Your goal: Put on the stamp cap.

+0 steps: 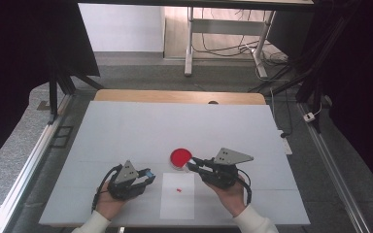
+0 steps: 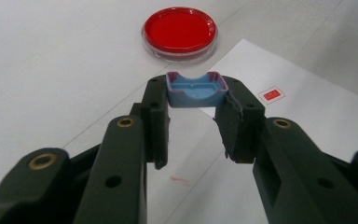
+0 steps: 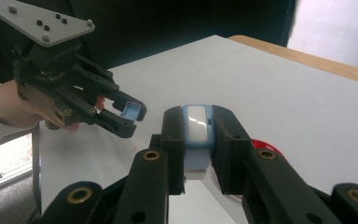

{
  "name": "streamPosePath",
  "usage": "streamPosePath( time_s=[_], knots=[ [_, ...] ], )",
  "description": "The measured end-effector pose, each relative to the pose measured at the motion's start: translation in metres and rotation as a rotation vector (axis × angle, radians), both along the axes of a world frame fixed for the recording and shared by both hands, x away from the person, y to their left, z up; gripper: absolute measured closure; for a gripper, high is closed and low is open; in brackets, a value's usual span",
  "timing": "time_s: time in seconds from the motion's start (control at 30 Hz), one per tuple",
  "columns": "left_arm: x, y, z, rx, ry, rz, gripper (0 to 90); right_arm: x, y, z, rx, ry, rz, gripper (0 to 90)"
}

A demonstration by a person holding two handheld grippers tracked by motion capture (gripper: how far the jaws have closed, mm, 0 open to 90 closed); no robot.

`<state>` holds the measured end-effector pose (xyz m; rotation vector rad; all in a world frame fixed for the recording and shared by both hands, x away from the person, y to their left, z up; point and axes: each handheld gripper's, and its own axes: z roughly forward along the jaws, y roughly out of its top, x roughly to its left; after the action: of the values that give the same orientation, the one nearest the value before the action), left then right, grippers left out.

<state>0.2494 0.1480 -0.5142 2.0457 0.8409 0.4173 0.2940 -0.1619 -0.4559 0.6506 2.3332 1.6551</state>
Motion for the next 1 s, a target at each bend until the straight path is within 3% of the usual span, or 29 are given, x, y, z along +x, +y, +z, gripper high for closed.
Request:
streamPosePath(
  time_s=[0.13, 1.0],
  knots=[
    [0.0, -0.006, 0.002, -0.001, -0.019, -0.004, 64.8, 0.0, 0.001, 0.0, 0.0, 0.001, 0.0, 74.9],
    [0.016, -0.052, 0.004, 0.025, -0.036, -0.086, 64.8, -0.002, 0.005, -0.001, 0.017, 0.004, -0.009, 74.8]
  ],
)
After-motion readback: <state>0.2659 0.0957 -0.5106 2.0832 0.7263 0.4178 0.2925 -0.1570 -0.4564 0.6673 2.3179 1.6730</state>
